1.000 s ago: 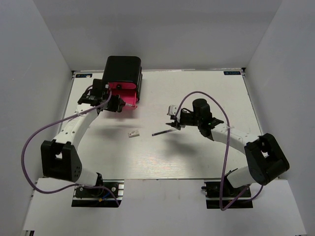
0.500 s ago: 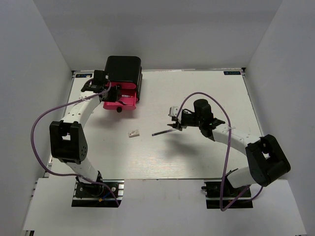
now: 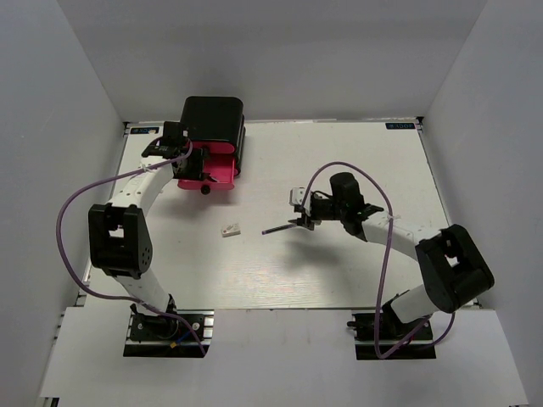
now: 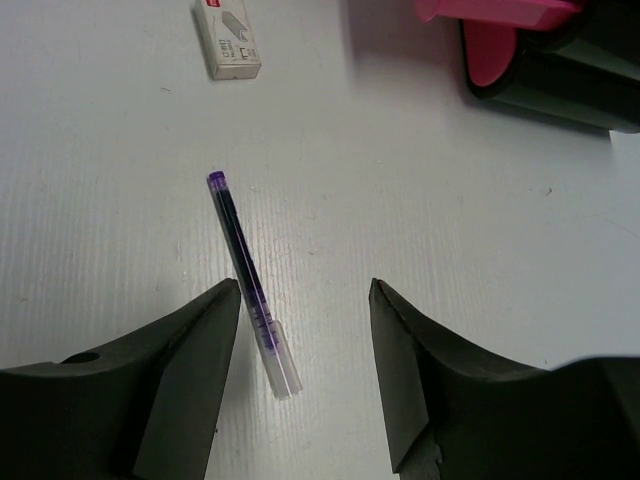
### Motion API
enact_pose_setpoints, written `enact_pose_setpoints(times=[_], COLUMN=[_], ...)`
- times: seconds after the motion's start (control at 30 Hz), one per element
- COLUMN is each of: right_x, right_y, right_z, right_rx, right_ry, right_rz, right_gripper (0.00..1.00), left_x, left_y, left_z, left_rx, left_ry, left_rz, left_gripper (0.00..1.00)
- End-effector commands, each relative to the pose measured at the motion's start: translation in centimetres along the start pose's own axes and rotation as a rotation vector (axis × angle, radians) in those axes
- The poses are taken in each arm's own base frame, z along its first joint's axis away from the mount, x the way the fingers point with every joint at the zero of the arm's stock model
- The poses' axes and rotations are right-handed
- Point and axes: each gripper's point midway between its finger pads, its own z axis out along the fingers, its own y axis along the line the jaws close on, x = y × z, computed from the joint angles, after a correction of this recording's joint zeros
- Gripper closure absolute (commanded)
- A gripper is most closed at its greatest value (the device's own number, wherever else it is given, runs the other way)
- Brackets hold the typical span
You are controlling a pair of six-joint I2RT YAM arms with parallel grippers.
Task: Sort the stationery into containers
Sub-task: Place the pen in the drawer, then pick up the pen from the center of the board.
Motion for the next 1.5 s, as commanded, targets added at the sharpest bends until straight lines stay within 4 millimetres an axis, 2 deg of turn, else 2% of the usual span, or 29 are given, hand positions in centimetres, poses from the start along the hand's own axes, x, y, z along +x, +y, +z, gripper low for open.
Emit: enact_pose_setpoints(times=[0.0,0.07,0.1,0.17,0.2,0.23,0.3,0.33,0.37,0.4,0.43,0.47,0.5,0.6,0.67,0.7,0.73,0.8,0.87,0.93,0.97,1.07,1.1,1.17,1.23,1.3,1.33,1.37,1.47], right_x=[-1.1,-1.2,-0.8,-0.5,0.6,0.2,0.7,1.5,1.8,3.6,3.1,3.7,4.3,5.4,5.7,5.9,6.0,6.5,7.5,8.1,8.0,8.2,8.2,7.7,7.1,5.3,4.1,2.0,-2.7], right_y=[-1.3,-1.3,-1.3,-0.6,0.7,0.6,0.7,1.9,2.0,3.2,2.0,2.0,1.8,2.3,2.6,3.0,2.9,3.6,3.9,3.7,3.6,3.6,3.3,2.9,2.2,0.9,0.2,-1.7,-4.9], right_z=[0.5,0.7,1.2,2.0,2.1,2.8,3.6,3.6,3.9,4.2,4.4,4.5,4.8,5.0,5.0,5.0,5.0,5.0,5.2,5.5,5.9,6.2,6.3,6.3,6.4,6.5,6.5,7.0,7.9], right_rx=[-0.004,-0.016,-0.038,-0.117,-0.190,-0.235,-0.291,-0.367,-0.388,-0.441,-0.437,-0.443,-0.447,-0.474,-0.490,-0.498,-0.495,-0.509,-0.505,-0.482,-0.470,-0.473,-0.473,-0.482,-0.475,-0.457,-0.439,-0.403,-0.314], right_ry=[-0.030,-0.033,-0.030,-0.044,-0.011,-0.039,-0.031,-0.007,-0.001,0.033,0.046,0.066,0.084,0.105,0.115,0.119,0.129,0.143,0.185,0.216,0.217,0.241,0.246,0.248,0.241,0.211,0.196,0.148,0.070], right_rz=[-0.048,-0.065,-0.059,-0.097,-0.049,-0.125,-0.130,-0.096,-0.119,-0.077,-0.093,-0.088,-0.089,-0.086,-0.075,-0.068,-0.072,-0.060,-0.059,-0.063,-0.056,-0.044,-0.042,-0.047,-0.048,-0.036,-0.032,-0.062,-0.079], right_gripper=[0.39,0.39,0.39,0.39,0.39,0.39,0.39,0.39,0.39,0.41,0.41,0.41,0.41,0.42,0.43,0.43,0.43,0.45,0.46,0.53,0.62,0.80,0.90,1.00,1.00,1.00,1.00,1.00,1.00], left_x=[0.2,0.2,0.2,-0.2,-0.5,-0.9,-1.1,-1.1,-1.2,-1.3,-1.5,-1.6,-1.8,-2.0,-2.2,-2.4,-2.6,-2.5,-2.4,-2.4,-2.3,-2.3,-2.1,-2.0,-2.0,-2.0,-2.0,-1.8,-1.3], left_y=[-1.5,-2.3,-2.8,-3.7,-3.8,-5.1,-4.2,-4.1,-3.5,-2.9,-2.4,-0.5,-0.1,4.0,6.6,8.2,8.6,10.5,11.5,12.6,13.2,14.1,13.8,14.6,14.8,15.3,15.7,16.6,17.3], left_z=[-2.0,-2.8,-4.0,-5.2,-5.9,-7.9,-8.8,-9.7,-11.5,-12.3,-13.0,-12.5,-14.3,-13.7,-13.9,-13.3,-14.2,-13.6,-13.7,-12.9,-12.4,-11.6,-11.5,-10.9,-10.6,-10.2,-9.8,-9.3,-8.2], left_rx=[0.059,0.101,0.130,0.184,0.201,0.285,0.344,0.386,0.460,0.492,0.514,0.492,0.532,0.454,0.429,0.401,0.432,0.412,0.418,0.397,0.381,0.357,0.363,0.342,0.341,0.327,0.321,0.301,0.309], left_ry=[0.019,0.017,0.016,-0.014,-0.032,-0.052,-0.082,-0.097,-0.120,-0.144,-0.171,-0.172,-0.199,-0.200,-0.206,-0.209,-0.228,-0.216,-0.215,-0.204,-0.196,-0.185,-0.173,-0.166,-0.164,-0.160,-0.157,-0.141,-0.114], left_rz=[0.005,0.034,0.051,0.096,0.160,0.192,0.320,0.356,0.386,0.447,0.473,0.498,0.512,0.558,0.556,0.545,0.539,0.514,0.503,0.484,0.471,0.450,0.441,0.431,0.422,0.423,0.411,0.403,0.377], left_gripper=[0.44,0.43,0.43,0.47,0.48,0.50,0.51,0.51,0.51,0.46,0.42,0.37,0.29,0.18,0.17,0.15,0.15,0.15,0.15,0.15,0.15,0.15,0.15,0.15,0.15,0.15,0.15,0.15,0.15])
